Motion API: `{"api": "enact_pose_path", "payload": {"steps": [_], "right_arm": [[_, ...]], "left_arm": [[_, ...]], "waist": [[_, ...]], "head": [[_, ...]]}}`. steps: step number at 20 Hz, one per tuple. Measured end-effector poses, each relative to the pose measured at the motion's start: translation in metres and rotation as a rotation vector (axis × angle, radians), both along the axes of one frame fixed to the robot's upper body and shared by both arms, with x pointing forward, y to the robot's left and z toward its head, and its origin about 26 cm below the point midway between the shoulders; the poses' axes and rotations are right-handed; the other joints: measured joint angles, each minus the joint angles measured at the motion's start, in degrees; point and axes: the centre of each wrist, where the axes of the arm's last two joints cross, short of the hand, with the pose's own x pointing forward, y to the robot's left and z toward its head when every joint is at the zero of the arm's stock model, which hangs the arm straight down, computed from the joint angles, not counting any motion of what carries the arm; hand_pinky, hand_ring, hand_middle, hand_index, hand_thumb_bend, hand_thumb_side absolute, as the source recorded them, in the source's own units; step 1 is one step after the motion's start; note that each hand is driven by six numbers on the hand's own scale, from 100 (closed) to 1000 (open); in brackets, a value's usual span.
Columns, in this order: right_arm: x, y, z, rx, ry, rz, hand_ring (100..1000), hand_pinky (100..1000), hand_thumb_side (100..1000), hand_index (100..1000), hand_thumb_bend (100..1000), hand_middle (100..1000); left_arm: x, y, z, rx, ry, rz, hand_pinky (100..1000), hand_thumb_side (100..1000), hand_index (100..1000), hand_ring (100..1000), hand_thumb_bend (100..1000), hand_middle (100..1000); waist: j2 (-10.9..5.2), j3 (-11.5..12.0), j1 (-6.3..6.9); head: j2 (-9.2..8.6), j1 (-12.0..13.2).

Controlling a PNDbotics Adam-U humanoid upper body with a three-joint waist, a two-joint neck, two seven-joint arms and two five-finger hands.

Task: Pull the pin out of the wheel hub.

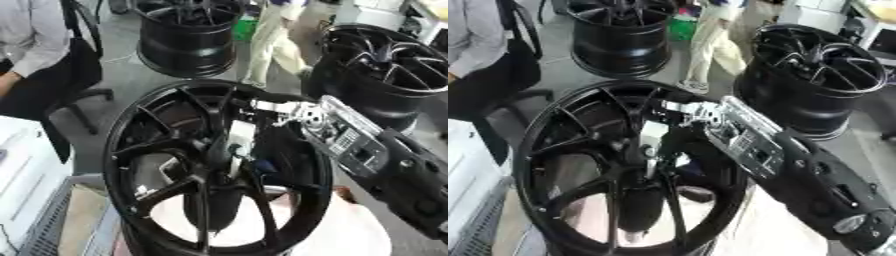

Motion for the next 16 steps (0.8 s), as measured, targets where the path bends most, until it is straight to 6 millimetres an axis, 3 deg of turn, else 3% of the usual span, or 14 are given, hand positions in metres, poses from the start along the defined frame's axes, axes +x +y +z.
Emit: {"api": "enact_pose_path", "payload": {"steps": [11, 16], "right_arm": [[0.001, -0.002, 0.002, 0.026, 0.012, -0.031, 531, 645, 101, 412, 100, 254], [0.001, -0.002, 0.011, 0.030, -0.017, -0.041, 476, 613, 157, 368, 129, 198]], "left_arm": [[0.000, 0.001, 0.000, -0.005, -0.002, 0.005, 772, 705, 844, 871, 100, 631], [-0.001, 0.001, 0.000, -0.007, 0.001, 0.008, 773, 705, 844, 872, 100, 630]], "waist": [[-0.04, 0.0, 0.00], [-0.14, 0.0, 0.01]], "head": [[0.00, 0.0], [0.00, 0.0]]}}
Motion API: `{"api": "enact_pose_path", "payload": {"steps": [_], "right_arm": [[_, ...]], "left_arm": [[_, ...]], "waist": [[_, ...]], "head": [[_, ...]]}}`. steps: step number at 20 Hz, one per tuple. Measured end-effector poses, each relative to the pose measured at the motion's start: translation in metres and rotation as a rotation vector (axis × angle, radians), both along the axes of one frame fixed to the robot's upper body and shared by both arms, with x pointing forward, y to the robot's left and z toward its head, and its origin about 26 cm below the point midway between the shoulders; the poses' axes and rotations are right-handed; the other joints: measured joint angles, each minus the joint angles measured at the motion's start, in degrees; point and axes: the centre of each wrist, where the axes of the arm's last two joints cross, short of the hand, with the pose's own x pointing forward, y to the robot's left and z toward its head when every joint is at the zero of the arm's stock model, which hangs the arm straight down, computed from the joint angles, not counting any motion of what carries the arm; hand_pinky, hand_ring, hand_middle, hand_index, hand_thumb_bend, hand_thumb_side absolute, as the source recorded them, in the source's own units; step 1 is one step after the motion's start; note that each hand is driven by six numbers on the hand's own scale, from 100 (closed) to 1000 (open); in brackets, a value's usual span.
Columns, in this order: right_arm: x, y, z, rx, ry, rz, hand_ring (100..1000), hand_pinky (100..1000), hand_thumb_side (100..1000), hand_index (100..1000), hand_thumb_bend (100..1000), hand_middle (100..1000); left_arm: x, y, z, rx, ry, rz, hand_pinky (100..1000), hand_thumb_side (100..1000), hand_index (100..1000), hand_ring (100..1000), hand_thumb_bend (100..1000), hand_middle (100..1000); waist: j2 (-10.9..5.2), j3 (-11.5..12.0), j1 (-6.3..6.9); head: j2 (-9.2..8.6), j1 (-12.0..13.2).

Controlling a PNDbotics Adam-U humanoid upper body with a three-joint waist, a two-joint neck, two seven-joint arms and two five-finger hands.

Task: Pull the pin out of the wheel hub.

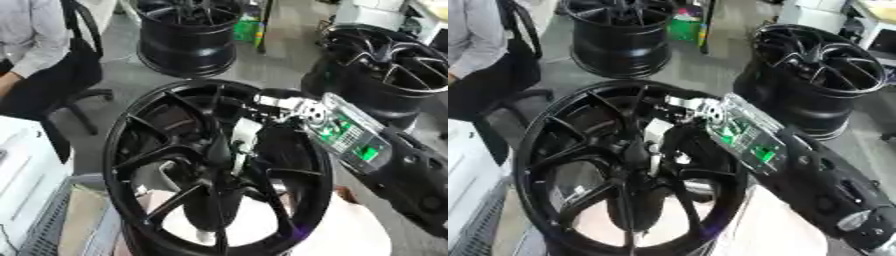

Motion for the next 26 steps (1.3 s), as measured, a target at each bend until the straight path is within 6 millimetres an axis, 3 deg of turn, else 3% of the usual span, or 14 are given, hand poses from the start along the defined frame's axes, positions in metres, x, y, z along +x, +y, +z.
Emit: {"api": "enact_pose_path", "payload": {"steps": [3, 11, 19, 22, 26], "right_arm": [[0.001, 0.000, 0.022, 0.010, -0.060, 0.000, 451, 593, 166, 358, 137, 180], [-0.004, 0.002, 0.057, 0.025, -0.154, 0.024, 440, 589, 151, 347, 123, 168], [-0.009, 0.001, 0.079, 0.038, -0.217, 0.033, 441, 597, 142, 345, 126, 165], [-0.005, -0.007, 0.088, 0.038, -0.249, 0.007, 450, 602, 136, 347, 112, 169], [0.008, -0.036, 0.095, 0.046, -0.268, -0.083, 448, 591, 103, 343, 100, 164]], "left_arm": [[0.000, 0.000, 0.000, -0.001, 0.001, 0.001, 774, 704, 843, 871, 100, 630], [-0.001, 0.000, -0.003, -0.011, 0.009, 0.008, 775, 704, 843, 871, 100, 629], [-0.002, 0.002, -0.004, -0.012, 0.011, 0.015, 776, 705, 843, 870, 100, 629], [-0.003, 0.002, -0.005, -0.013, 0.013, 0.018, 776, 706, 844, 870, 100, 629], [-0.003, 0.004, -0.005, -0.014, 0.011, 0.027, 777, 706, 844, 869, 100, 629]], "waist": [[-0.44, 0.0, 0.07], [-0.65, -0.3, 0.21], [-0.81, -0.4, 0.34], [-0.84, -0.8, 0.34], [-0.85, -1.3, 0.33]], "head": [[0.00, 0.0], [0.00, 0.0], [0.00, -0.2], [0.00, -1.1], [0.00, -1.5]]}}
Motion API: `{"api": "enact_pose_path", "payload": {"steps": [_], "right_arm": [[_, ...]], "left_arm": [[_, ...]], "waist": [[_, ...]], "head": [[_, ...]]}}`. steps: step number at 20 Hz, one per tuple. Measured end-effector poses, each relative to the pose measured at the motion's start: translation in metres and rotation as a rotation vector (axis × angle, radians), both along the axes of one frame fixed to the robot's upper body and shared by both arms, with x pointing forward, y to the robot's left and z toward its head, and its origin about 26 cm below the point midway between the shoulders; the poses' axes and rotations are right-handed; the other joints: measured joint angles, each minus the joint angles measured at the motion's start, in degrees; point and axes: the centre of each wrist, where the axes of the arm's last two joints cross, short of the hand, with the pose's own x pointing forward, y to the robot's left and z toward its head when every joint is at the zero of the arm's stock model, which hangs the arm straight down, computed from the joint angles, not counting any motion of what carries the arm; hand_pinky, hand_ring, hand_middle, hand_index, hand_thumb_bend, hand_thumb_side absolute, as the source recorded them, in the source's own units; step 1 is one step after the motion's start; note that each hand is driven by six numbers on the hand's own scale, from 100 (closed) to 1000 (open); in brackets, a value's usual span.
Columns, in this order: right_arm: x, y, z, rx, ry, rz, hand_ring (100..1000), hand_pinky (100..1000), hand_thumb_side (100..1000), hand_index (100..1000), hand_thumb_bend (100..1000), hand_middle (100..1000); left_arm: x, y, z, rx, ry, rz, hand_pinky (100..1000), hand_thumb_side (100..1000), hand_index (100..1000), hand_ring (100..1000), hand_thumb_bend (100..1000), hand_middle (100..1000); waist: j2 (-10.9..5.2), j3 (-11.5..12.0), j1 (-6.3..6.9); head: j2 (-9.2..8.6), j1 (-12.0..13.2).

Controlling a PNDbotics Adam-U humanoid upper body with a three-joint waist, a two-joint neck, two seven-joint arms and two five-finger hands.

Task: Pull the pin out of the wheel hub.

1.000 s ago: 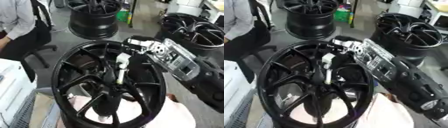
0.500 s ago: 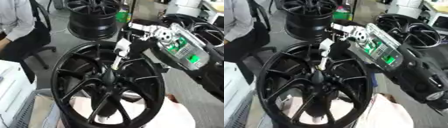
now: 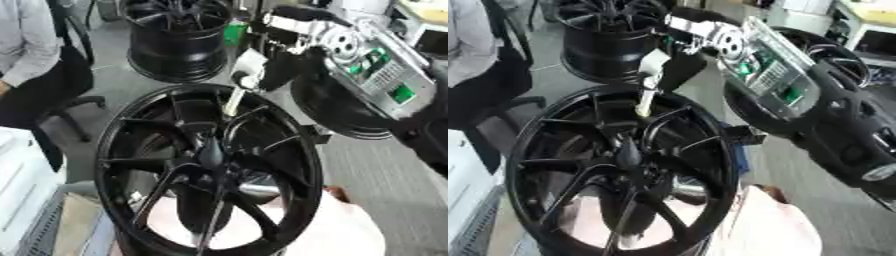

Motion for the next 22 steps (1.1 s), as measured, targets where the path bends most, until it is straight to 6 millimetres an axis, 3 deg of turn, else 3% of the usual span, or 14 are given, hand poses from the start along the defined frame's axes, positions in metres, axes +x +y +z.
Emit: {"api": "enact_pose_path", "payload": {"steps": [5, 10, 15, 16, 18, 22], "right_arm": [[0.012, -0.055, 0.019, 0.087, -0.056, -0.159, 448, 581, 100, 337, 100, 159], [0.012, -0.138, 0.029, 0.137, -0.126, -0.410, 461, 588, 100, 340, 100, 163], [-0.008, -0.231, 0.016, 0.105, -0.152, -0.681, 508, 629, 100, 389, 100, 221], [-0.013, -0.246, 0.011, 0.096, -0.152, -0.724, 543, 652, 100, 432, 100, 270], [-0.024, -0.273, 0.001, 0.085, -0.151, -0.797, 598, 693, 100, 495, 100, 342], [-0.037, -0.313, -0.014, 0.090, -0.170, -0.906, 606, 690, 100, 516, 100, 363]], "left_arm": [[0.000, 0.000, 0.000, 0.000, -0.002, 0.005, 777, 705, 844, 869, 100, 628], [0.000, 0.000, 0.000, 0.001, -0.002, 0.007, 778, 704, 844, 868, 100, 628], [0.000, 0.000, 0.000, 0.003, -0.004, 0.008, 778, 701, 844, 868, 100, 628], [0.000, 0.000, 0.000, 0.004, -0.005, 0.007, 778, 700, 844, 869, 100, 628], [0.001, 0.000, 0.001, 0.005, -0.009, 0.004, 778, 700, 845, 869, 100, 628], [0.002, -0.001, 0.003, 0.007, -0.016, -0.002, 779, 703, 845, 870, 100, 627]], "waist": [[0.03, -0.8, 0.00], [0.47, -1.5, 0.07], [1.32, -1.8, 0.65], [1.50, -1.8, 0.78], [1.85, -1.8, 1.05], [2.49, -1.9, 1.59]], "head": [[-0.04, 0.5], [-0.08, 1.5], [-0.08, 2.8], [-0.08, 3.0], [-0.08, 3.5], [-0.11, 4.5]]}}
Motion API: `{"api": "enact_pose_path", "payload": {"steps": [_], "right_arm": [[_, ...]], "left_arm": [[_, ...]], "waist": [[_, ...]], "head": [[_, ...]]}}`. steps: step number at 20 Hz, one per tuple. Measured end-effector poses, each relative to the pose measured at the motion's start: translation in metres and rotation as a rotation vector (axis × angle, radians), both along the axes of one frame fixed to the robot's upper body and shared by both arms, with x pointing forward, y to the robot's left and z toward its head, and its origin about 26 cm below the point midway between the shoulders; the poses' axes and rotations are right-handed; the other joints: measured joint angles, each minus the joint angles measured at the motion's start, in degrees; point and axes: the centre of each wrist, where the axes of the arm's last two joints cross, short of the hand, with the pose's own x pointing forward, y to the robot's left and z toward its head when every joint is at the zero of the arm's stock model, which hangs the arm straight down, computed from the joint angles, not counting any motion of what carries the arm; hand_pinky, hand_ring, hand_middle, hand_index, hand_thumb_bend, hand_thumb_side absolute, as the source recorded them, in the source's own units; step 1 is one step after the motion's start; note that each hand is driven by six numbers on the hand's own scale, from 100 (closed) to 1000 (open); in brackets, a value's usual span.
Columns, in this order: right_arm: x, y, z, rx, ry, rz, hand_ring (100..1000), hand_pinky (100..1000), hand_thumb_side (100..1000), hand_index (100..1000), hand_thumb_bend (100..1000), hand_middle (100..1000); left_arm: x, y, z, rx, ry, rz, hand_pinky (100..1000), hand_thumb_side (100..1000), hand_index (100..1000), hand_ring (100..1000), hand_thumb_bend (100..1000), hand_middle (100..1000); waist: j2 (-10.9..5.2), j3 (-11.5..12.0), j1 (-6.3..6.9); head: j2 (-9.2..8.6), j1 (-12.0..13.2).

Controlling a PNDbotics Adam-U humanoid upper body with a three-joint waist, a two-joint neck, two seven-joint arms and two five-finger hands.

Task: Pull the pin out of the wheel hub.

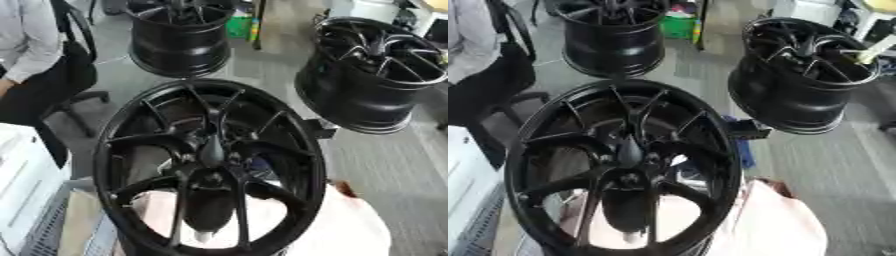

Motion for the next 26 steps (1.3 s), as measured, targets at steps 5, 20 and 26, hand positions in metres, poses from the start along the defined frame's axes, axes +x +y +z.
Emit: {"api": "enact_pose_path", "payload": {"steps": [5, 20, 26], "right_arm": [[-0.009, -0.032, -0.014, 0.032, -0.004, -0.092, 757, 761, 100, 741, 100, 634], [-0.032, -0.085, -0.039, 0.010, 0.114, -0.197, 957, 886, 516, 902, 100, 886], [-0.036, -0.089, -0.041, 0.001, 0.118, -0.203, 948, 878, 511, 897, 100, 878]], "left_arm": [[0.001, 0.000, 0.001, 0.002, -0.004, -0.005, 779, 702, 845, 870, 100, 627], [0.001, -0.001, 0.001, 0.003, -0.002, -0.007, 779, 706, 845, 872, 100, 620], [0.001, -0.001, 0.001, 0.004, -0.002, -0.008, 779, 703, 845, 871, 100, 620]], "waist": [[0.29, -0.2, 0.22], [0.47, -0.5, 0.23], [0.55, -0.8, 0.24]], "head": [[0.00, 0.6], [0.04, 1.7], [0.05, 2.0]]}}
